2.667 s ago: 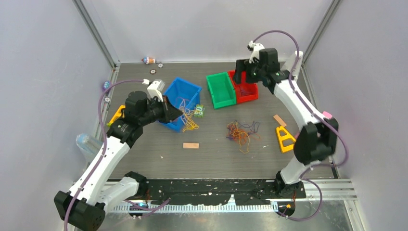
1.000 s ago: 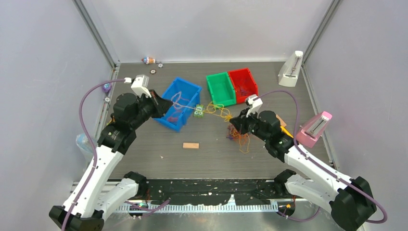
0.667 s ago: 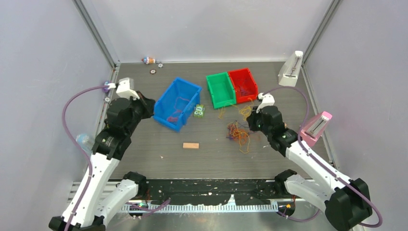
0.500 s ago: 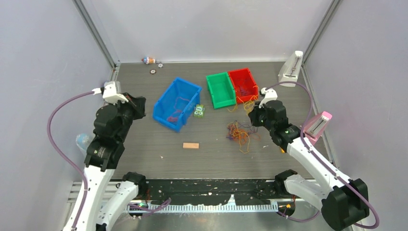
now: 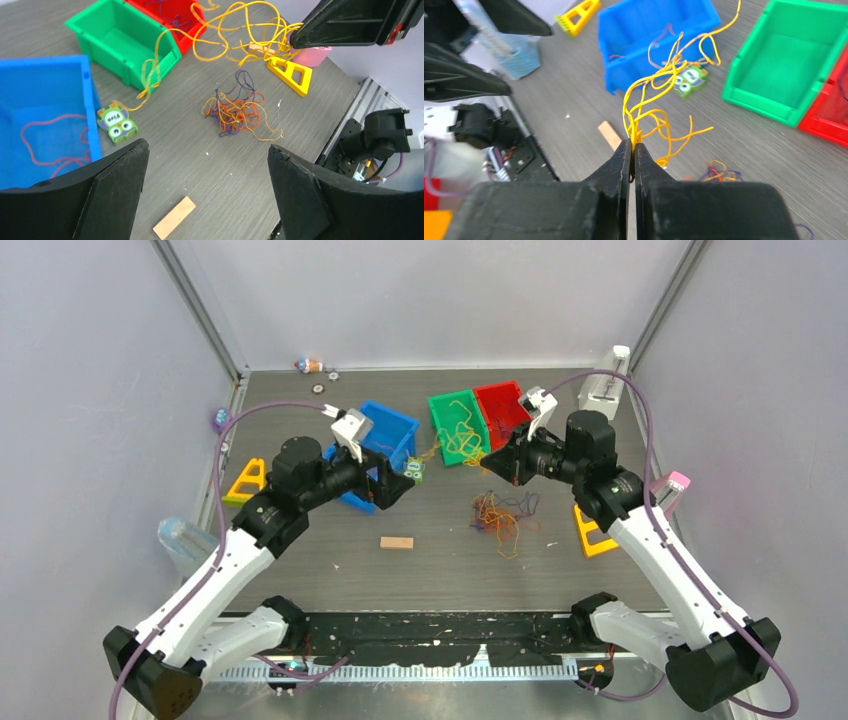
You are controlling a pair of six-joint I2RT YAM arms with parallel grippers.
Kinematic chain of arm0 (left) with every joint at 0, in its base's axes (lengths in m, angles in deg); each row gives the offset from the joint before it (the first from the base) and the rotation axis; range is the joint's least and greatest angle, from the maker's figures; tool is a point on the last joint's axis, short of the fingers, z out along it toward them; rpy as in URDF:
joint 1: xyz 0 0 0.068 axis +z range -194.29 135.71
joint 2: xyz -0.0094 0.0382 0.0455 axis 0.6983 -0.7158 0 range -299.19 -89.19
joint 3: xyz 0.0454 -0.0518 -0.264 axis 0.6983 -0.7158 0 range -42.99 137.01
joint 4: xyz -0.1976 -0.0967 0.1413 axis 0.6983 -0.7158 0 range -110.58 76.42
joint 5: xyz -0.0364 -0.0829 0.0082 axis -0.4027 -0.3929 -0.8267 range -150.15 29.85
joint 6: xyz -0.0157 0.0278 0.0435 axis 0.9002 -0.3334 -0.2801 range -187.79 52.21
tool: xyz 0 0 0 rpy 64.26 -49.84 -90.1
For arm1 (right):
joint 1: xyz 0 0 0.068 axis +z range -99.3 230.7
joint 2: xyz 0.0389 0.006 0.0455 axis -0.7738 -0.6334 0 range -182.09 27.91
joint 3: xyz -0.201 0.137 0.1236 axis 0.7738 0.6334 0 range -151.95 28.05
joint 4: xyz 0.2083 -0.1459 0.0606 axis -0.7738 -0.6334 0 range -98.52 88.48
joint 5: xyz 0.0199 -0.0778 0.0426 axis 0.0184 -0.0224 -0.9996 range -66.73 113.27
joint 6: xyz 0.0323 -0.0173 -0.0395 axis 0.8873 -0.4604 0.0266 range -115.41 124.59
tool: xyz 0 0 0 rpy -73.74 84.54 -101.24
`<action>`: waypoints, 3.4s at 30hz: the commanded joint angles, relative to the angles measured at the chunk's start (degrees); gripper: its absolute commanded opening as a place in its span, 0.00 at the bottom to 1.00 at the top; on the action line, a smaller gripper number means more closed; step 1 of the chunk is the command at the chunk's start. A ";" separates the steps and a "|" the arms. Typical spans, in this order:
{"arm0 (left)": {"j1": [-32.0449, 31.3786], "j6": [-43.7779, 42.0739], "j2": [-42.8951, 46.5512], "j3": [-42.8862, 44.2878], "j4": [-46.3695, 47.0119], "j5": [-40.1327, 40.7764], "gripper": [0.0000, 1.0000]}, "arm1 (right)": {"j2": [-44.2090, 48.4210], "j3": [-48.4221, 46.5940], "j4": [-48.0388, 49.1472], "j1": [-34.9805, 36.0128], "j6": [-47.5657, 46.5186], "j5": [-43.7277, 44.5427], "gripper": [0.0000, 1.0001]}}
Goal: Untangle the cables
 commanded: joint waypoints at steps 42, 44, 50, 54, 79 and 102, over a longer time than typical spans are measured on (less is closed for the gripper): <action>-0.44 3.99 0.03 1.09 5.26 19.03 0.00 | 5.87 14.14 -3.36 -0.88 8.65 19.42 0.15; 1.16 5.19 1.51 1.26 4.03 18.64 0.00 | 5.41 15.15 -2.71 -1.15 8.95 20.35 0.21; 5.17 8.14 4.88 1.39 1.10 19.11 0.00 | 5.44 17.76 -0.46 -2.22 9.79 23.46 0.06; 9.43 10.73 7.01 1.25 -1.62 20.20 0.00 | 5.88 18.20 -0.27 -2.97 11.05 27.39 0.05; 31.22 7.96 19.37 5.50 -12.14 37.10 0.00 | 8.40 12.76 -7.37 -20.63 19.82 53.37 0.05; 32.60 9.64 20.45 6.15 -7.41 6.06 0.00 | -5.21 -3.30 7.92 -15.59 9.34 12.98 0.05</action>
